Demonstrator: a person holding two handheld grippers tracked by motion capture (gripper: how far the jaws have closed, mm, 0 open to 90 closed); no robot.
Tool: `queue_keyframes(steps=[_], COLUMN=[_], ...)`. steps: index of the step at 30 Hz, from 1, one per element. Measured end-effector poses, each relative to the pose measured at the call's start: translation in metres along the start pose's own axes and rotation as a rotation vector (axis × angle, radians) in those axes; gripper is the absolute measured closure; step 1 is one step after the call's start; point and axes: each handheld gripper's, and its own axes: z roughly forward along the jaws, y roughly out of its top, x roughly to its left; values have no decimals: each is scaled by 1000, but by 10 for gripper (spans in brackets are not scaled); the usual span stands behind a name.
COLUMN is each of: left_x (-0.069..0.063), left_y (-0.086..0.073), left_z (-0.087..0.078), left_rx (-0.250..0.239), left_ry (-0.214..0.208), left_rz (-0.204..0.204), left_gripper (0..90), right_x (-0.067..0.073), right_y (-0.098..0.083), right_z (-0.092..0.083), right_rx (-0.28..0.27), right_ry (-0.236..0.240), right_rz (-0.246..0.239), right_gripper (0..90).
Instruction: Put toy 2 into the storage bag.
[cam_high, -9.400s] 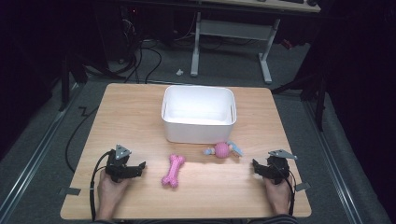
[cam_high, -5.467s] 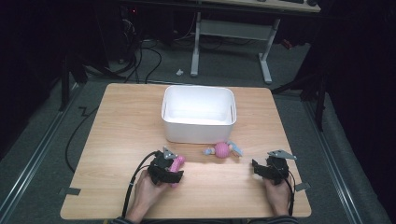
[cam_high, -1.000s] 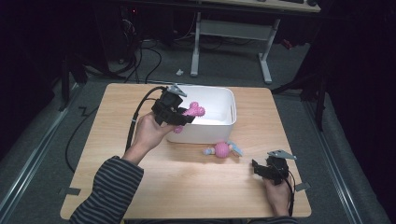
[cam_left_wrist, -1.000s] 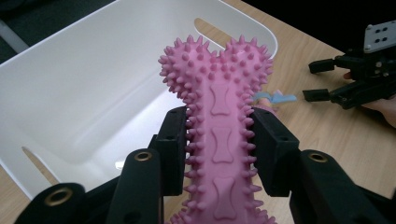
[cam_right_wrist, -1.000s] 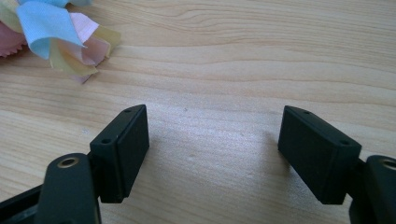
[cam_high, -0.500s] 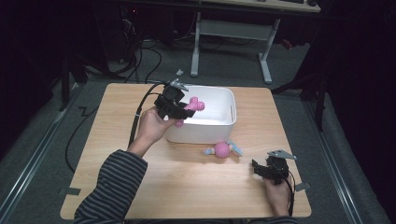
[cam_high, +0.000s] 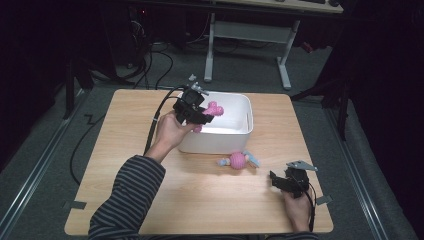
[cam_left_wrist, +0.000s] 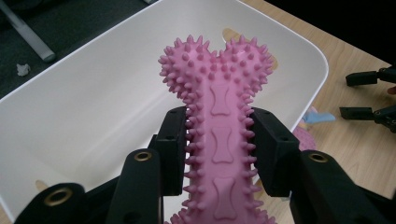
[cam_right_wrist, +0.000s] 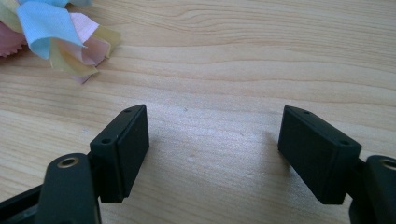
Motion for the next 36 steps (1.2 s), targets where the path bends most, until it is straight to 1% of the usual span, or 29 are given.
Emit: queue_keyframes(steps=[6,10,11,14,15,17,20,21,23,25,29,36], left_x=[3,6,7,9,9,9,10,10,11,11,13,14], left_y=[0,0,0,-1,-1,-1,-1,-1,-1,-1,-2,-2], left_z=[13,18,19,21,23,24,27,28,29,31,34,37], left_rx=[23,30,29,31,30,31,35,33,33,35,38,39], left_ry=[7,20,21,25,33,43,43,50,48,53,46,57], left_rz=[-8,-9,-15,-19,-21,-14,-13,-15,-20,-17,-34,-34], left_gripper=[589,588,588,588,588,588,588,588,587,587,587,587], right_x=[0,0,0,0,0,0,0,0,0,0,0,0], right_y=[0,0,0,0,0,0,0,0,0,0,0,0], right_z=[0,0,0,0,0,0,0,0,0,0,0,0], right_rx=[0,-2,-2,0,0,0,0,0,0,0,0,0], right_ry=[1,2,2,1,1,1,1,1,1,1,1,1], right_rz=[-1,-1,-1,-1,-1,-1,-1,-2,-1,-1,-2,-2], right_gripper=[249,249,249,249,249,249,250,249,250,249,249,249])
